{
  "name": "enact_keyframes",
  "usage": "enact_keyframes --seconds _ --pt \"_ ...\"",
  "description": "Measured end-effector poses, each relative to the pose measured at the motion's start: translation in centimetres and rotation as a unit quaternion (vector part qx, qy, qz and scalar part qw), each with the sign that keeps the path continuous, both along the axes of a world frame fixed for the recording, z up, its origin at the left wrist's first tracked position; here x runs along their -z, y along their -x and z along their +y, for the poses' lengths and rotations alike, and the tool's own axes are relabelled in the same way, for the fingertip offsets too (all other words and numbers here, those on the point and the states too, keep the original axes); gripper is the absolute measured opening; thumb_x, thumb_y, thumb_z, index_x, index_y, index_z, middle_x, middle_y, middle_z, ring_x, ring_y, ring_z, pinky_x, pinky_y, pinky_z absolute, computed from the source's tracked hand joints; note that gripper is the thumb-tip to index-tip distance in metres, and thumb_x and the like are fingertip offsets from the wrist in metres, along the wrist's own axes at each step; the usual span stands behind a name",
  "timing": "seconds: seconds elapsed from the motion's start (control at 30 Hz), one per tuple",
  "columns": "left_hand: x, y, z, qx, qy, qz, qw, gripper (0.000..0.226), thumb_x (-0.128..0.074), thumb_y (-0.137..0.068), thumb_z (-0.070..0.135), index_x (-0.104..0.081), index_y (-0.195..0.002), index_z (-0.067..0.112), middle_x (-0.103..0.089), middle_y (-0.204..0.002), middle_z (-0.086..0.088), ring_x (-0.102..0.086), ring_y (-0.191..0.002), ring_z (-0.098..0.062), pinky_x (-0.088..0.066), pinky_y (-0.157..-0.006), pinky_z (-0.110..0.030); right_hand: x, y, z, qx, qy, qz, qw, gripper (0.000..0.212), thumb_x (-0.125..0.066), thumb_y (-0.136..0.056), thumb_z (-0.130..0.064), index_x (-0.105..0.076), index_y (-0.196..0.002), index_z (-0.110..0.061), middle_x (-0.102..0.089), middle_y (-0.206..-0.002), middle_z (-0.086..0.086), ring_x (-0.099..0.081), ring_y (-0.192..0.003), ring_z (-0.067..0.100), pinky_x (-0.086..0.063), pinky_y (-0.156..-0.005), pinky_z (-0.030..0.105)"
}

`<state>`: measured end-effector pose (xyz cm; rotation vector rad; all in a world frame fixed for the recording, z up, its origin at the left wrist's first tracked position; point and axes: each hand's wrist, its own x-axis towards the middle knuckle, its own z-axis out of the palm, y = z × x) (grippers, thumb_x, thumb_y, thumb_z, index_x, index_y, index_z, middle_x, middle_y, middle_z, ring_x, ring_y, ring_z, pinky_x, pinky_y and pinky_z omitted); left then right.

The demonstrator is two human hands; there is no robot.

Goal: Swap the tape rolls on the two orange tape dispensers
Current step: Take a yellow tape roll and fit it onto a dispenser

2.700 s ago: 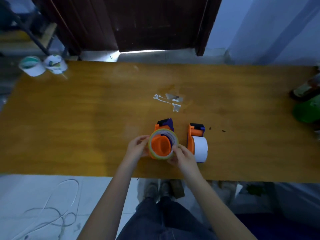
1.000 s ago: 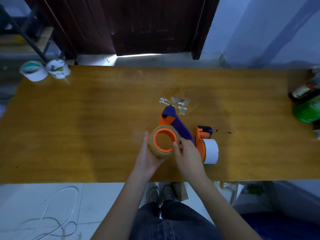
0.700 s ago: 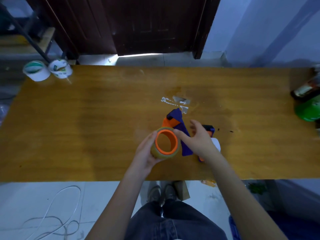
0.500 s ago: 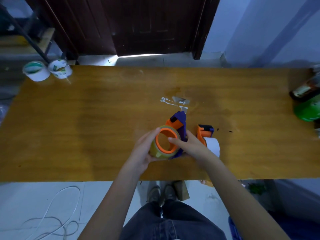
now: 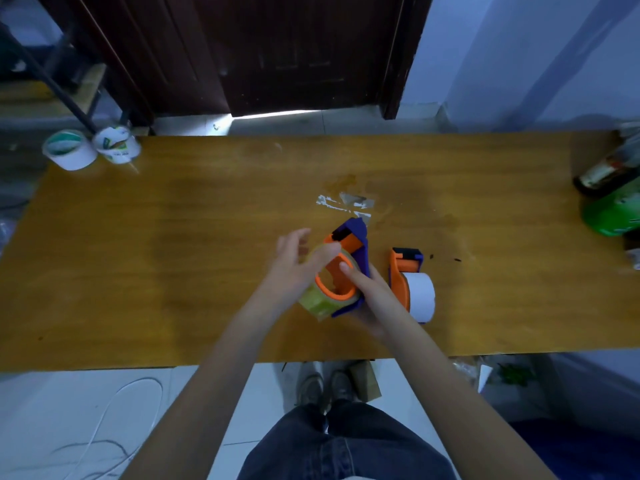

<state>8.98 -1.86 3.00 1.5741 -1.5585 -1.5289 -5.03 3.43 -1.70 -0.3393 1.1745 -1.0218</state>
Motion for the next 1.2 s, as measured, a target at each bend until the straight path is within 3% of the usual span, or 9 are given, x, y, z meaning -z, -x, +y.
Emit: enact_keyframes --seconds 0.13,0.27,0.4,0.6,0.7,0.8,0.87,0.97,1.2 --pt "0.3 -1.1 2.0 0.064 0.195 0.026 0.978 0.06 -0.067 -0.063 0.058 -0.046 -0.114 0.033 -0.045 -0.112 0.017 -0.047 -0.111 0.002 -0.038 -0.094 -0.013 -0.4 0.2 0.2 0.011 -0.017 -0.062 0.998 0.053 -0.064 -0.083 -0.03 -0.047 -0.133 -0.018 -0.06 -0.127 0.016 -0.063 -0.106 0.03 -0.058 -0.075 0.038" --pt "0.1 -1.2 1.7 0.105 0.221 0.002 0.97 0.034 -0.06 -0.078 0.053 -0.05 -0.109 0.04 -0.05 -0.109 0.021 -0.05 -0.107 0.003 -0.042 -0.093 -0.022 -0.6 0.2 0.7 0.006 -0.012 -0.105 0.994 0.065 -0.066 -0.075 -0.031 -0.046 -0.134 -0.013 -0.06 -0.123 0.015 -0.063 -0.103 0.029 -0.059 -0.067 0.034" --pt "-0.4 -0.5 1.3 0.139 0.261 -0.084 0.951 0.045 -0.046 -0.087 0.052 -0.057 -0.119 0.023 -0.051 -0.109 0.013 -0.053 -0.103 -0.005 -0.045 -0.088 -0.026 -0.4 0.4 1.3 -0.01 -0.002 -0.13 0.991 0.061 -0.062 -0.077 -0.027 -0.044 -0.134 -0.012 -0.059 -0.119 0.013 -0.062 -0.101 0.027 -0.058 -0.064 0.03" --pt "-0.8 0.2 -0.8 0.186 0.148 -0.114 0.964 0.025 -0.051 -0.092 0.03 -0.072 -0.101 0.02 -0.068 -0.104 0.003 -0.06 -0.091 -0.012 -0.048 -0.081 -0.034 0.2 0.6 2.4 -0.056 0.01 -0.108 0.992 0.055 -0.062 -0.083 -0.021 -0.044 -0.134 -0.011 -0.066 -0.109 0.011 -0.069 -0.091 0.022 -0.058 -0.065 0.031" --pt "-1.2 0.6 -1.8 0.27 0.102 -0.166 0.943 0.03 -0.053 -0.092 0.033 -0.074 -0.097 0.013 -0.064 -0.108 -0.002 -0.059 -0.096 -0.014 -0.047 -0.088 -0.035 0.8 0.3 3.4 -0.066 -0.004 -0.108 0.992 0.053 -0.061 -0.081 -0.017 -0.047 -0.131 -0.007 -0.072 -0.094 0.006 -0.072 -0.08 0.019 -0.057 -0.062 0.03" --pt "-1.7 0.1 -0.7 0.189 0.096 -0.05 0.976 0.032 -0.06 -0.085 0.041 -0.064 -0.111 0.022 -0.059 -0.106 0.002 -0.056 -0.092 0.003 -0.044 -0.083 -0.022 1.1 -0.1 3.7 -0.052 0.003 -0.123 0.991 0.048 -0.061 -0.079 -0.017 -0.05 -0.124 -0.006 -0.074 -0.088 0.005 -0.072 -0.076 0.018 -0.057 -0.063 0.033" --pt "-2.2 -0.9 1.0 0.16 0.121 0.029 0.979 0.058 -0.074 -0.07 0.046 -0.052 -0.121 0.029 -0.057 -0.111 0.01 -0.053 -0.1 0.011 -0.043 -0.087 -0.016 1.1 0.0 3.6 -0.012 -0.009 -0.154 0.988 0.051 -0.062 -0.078 -0.019 -0.049 -0.126 -0.004 -0.07 -0.098 0.012 -0.072 -0.082 0.023 -0.059 -0.068 0.04" --pt "-1.6 -2.0 3.3 0.248 0.281 -0.079 0.924 0.071 -0.071 -0.066 0.053 -0.05 -0.129 0.027 -0.051 -0.128 0.008 -0.045 -0.119 -0.002 -0.039 -0.098 -0.019 0.8 0.6 3.3 -0.013 -0.013 -0.161 0.987 0.055 -0.055 -0.081 -0.02 -0.045 -0.132 -0.001 -0.063 -0.112 0.019 -0.069 -0.093 0.028 -0.059 -0.07 0.041" --pt "-2.2 -1.5 3.9 0.245 0.497 -0.099 0.827 0.025 -0.057 -0.086 0.031 -0.075 -0.091 0.015 -0.072 -0.107 -0.004 -0.063 -0.109 -0.019 -0.05 -0.091 -0.03 -0.1 0.8 2.6 -0.074 0.006 -0.048 0.996 0.025 -0.058 -0.085 -0.006 -0.063 -0.107 -0.016 -0.073 -0.093 0.008 -0.071 -0.085 0.023 -0.057 -0.071 0.036"
